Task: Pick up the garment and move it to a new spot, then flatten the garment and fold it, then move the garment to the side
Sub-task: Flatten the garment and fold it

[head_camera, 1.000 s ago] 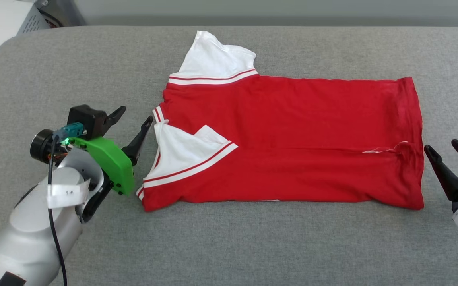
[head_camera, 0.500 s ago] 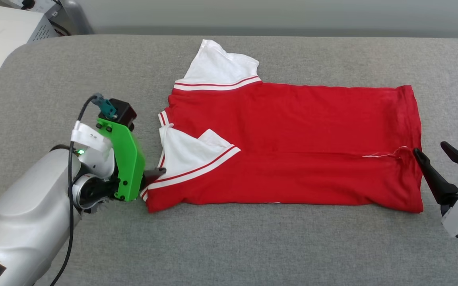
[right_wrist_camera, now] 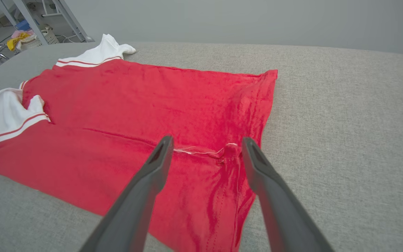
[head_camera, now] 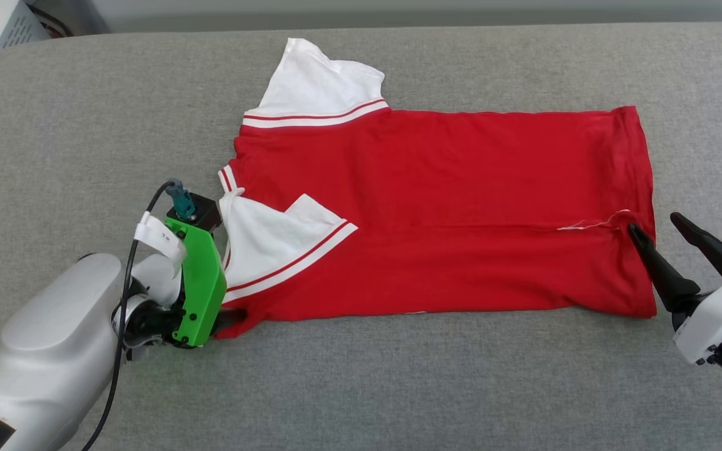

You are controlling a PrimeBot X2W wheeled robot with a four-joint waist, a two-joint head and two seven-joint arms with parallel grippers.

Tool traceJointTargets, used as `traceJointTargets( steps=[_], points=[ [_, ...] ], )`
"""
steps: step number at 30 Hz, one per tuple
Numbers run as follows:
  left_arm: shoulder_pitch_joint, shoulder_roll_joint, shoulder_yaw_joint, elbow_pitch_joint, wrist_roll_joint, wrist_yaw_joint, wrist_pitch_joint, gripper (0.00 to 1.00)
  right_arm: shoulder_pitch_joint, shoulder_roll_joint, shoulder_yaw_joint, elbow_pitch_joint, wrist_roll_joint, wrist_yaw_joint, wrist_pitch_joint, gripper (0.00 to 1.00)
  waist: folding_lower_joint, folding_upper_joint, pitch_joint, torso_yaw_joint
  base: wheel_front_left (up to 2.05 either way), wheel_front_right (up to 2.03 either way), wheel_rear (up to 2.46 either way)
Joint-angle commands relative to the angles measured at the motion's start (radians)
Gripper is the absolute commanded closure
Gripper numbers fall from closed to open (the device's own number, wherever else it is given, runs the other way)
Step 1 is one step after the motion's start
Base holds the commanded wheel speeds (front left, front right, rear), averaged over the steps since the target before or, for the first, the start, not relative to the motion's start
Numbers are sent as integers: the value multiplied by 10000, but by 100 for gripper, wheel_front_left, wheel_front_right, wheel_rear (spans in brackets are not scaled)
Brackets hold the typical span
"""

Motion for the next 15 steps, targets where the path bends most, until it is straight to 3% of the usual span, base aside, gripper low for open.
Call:
traceJointTargets(
  steps=[1, 2, 3, 4, 8, 15],
  points=[
    [444, -136, -389, 207, 113, -23, -1, 0, -177, 18, 31, 56, -62, -7, -32, 0, 0, -1, 99, -97, 0, 0, 0],
    [485, -145, -462, 178, 100, -23, -55, 0, -196, 12, 34, 74, -59, -7, -44, 0, 0, -1, 106, -105, 0, 0, 0],
    [525, -123, -546, 131, 96, -24, -163, 79, -219, 6, 37, 94, -52, -7, -54, 0, 0, -1, 104, -114, 0, 0, 0],
    [550, -112, -530, 113, 49, -24, -332, 100, -234, -7, 29, 109, -53, -7, -61, 0, 0, -1, 97, -109, 0, 0, 0],
    [666, -142, -325, 151, -199, -25, -1312, 100, -339, -203, 49, 69, -124, -7, 85, 0, 0, -1, -5, -81, 0, 0, 0],
    [599, 220, -246, -697, -275, -26, -2946, 100, -410, -1272, -160, -379, -61, -7, 1343, 0, 0, -1, -346, 155, 0, 0, 0]
  ],
)
